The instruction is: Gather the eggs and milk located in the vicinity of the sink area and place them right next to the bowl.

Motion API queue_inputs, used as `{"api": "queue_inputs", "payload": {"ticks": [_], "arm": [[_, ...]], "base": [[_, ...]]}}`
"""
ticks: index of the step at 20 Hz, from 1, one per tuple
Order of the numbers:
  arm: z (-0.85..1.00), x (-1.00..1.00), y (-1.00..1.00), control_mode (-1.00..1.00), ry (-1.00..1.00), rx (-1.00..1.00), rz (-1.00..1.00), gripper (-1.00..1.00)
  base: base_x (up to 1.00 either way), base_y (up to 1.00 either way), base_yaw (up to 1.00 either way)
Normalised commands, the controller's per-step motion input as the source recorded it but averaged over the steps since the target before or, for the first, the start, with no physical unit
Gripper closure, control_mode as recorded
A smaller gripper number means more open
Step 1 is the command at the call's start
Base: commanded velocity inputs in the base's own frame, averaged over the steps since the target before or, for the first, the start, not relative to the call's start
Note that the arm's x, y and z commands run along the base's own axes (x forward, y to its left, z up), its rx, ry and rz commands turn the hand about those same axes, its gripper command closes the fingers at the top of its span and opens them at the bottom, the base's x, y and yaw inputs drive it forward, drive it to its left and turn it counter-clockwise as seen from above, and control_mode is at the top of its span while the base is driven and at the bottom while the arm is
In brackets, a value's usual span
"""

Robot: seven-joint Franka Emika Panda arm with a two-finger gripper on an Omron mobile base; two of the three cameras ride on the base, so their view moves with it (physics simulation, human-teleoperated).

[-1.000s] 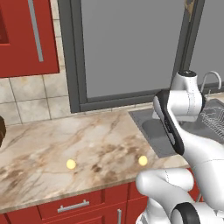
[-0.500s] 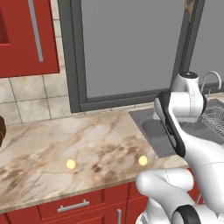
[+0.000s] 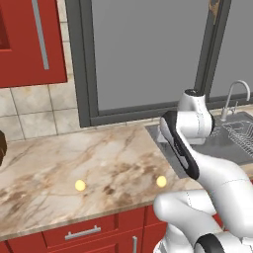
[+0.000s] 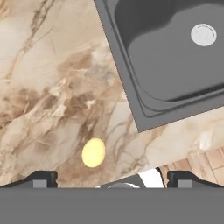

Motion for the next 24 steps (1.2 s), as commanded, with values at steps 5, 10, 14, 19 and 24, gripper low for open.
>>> {"api": "queue_inputs", "payload": {"ticks": [5, 10, 14, 19, 24], "arm": [[-0.21, 0.04, 0.39, -1.0, 0.41, 0.0, 0.13, -1.0], [-0.54, 0.0, 0.06, -1.0, 0.16, -0.01, 0.0, -1.0], [-0.57, 0.0, 0.03, -1.0, 0.07, 0.0, 0.0, -1.0], [-0.46, 0.0, 0.1, -1.0, -0.16, 0.0, 0.0, -1.0], [-0.25, 0.0, 0.15, -1.0, -0.34, -0.03, 0.0, -1.0]], "base": [[0.0, 0.0, 0.0], [0.0, 0.0, 0.0], [0.0, 0.0, 0.0], [0.0, 0.0, 0.0], [0.0, 0.0, 0.0]]}}
